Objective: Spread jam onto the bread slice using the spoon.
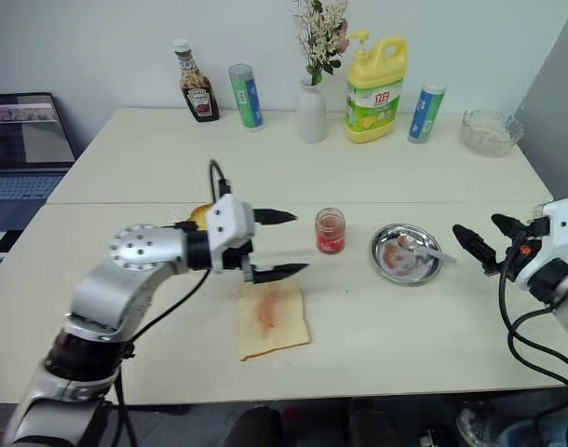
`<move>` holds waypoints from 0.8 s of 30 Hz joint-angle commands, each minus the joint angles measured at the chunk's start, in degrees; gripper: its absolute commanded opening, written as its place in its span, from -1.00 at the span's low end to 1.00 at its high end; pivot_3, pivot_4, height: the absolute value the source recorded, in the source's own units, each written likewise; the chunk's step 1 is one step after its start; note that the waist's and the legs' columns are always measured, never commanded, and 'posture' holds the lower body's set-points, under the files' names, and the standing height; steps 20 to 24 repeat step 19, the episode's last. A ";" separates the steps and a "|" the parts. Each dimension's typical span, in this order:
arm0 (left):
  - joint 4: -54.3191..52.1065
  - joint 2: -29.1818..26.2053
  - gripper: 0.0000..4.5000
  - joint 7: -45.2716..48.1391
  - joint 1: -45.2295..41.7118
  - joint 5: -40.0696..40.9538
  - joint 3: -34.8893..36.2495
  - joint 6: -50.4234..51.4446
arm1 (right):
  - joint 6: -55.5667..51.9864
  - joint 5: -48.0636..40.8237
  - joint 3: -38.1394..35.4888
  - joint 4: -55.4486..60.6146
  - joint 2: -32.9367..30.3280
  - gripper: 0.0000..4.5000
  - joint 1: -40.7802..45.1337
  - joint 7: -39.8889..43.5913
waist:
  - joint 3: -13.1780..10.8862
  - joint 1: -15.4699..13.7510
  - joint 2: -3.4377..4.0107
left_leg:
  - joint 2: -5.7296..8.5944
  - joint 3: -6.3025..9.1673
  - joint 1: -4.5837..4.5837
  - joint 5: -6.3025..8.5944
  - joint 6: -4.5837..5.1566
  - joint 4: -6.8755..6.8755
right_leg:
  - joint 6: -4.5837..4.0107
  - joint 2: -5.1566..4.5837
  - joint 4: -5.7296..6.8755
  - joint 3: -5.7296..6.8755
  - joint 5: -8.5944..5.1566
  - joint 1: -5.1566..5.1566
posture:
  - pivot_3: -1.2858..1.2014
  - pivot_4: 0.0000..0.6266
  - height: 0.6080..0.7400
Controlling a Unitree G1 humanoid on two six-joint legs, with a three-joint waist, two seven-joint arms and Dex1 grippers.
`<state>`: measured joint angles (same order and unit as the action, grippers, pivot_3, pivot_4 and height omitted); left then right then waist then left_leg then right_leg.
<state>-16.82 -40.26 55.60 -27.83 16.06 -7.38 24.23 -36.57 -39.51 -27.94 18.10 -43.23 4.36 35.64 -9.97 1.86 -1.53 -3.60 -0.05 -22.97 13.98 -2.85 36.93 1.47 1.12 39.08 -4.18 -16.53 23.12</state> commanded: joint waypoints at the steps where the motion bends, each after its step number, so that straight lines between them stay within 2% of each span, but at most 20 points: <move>1: -1.11 -6.47 1.00 -0.21 7.14 -3.24 5.69 -2.76 | 1.63 -1.28 -0.30 10.22 -1.99 0.99 -6.08 5.59 | 0.00 0.06 0.00 | 0.00 -0.01 0.00 0.00 0.00 -0.03 | 0.02 -0.01 -0.01 -0.01 -0.01 0.02 | 0.03 -0.52 1.00; 3: -1.09 -9.16 1.00 -0.84 12.51 -3.94 8.63 -3.47 | 2.21 -0.91 0.95 14.41 -2.88 0.99 -9.76 8.38 | -0.01 0.10 0.00 | -0.04 -0.02 0.00 0.00 0.00 -0.04 | 0.01 -0.01 -0.01 0.00 -0.02 0.03 | 0.03 -0.52 1.00; 7: -1.94 -11.22 1.00 -1.09 23.02 -3.73 14.22 -5.46 | 2.44 -1.64 3.35 21.52 -5.02 0.99 -16.08 13.86 | -0.01 -0.05 -0.02 | 0.00 -0.05 0.00 0.00 0.00 -0.01 | 0.22 -0.12 -0.03 0.03 -0.14 0.02 | 0.03 -0.52 1.00; 13: -4.14 -10.55 1.00 -1.39 33.55 -2.21 19.18 -6.68 | 4.31 0.39 6.83 23.07 -5.55 0.99 -18.07 16.36 | 0.00 -0.19 -0.17 | 0.02 -0.06 0.03 0.00 -0.01 0.07 | 0.24 -0.17 -0.02 0.03 -0.13 -0.03 | 0.03 -0.52 1.00; 19: -4.78 -9.17 1.00 -1.86 36.54 -0.86 21.17 -7.67 | 7.22 3.47 10.35 19.41 -6.05 0.99 -16.41 18.25 | 0.02 -0.18 -0.20 | 0.02 -0.08 0.06 0.00 -0.01 0.08 | 0.23 -0.16 -0.01 0.03 -0.10 -0.04 | 0.03 -0.52 1.00; 24: -4.78 -9.17 1.00 -1.86 36.54 -0.86 21.17 -7.67 | 7.22 3.47 10.35 19.41 -6.05 0.99 -16.41 18.25 | 0.02 -0.18 -0.20 | 0.02 -0.08 0.06 0.00 -0.01 0.08 | 0.23 -0.16 -0.01 0.03 -0.10 -0.04 | 0.03 -0.52 1.00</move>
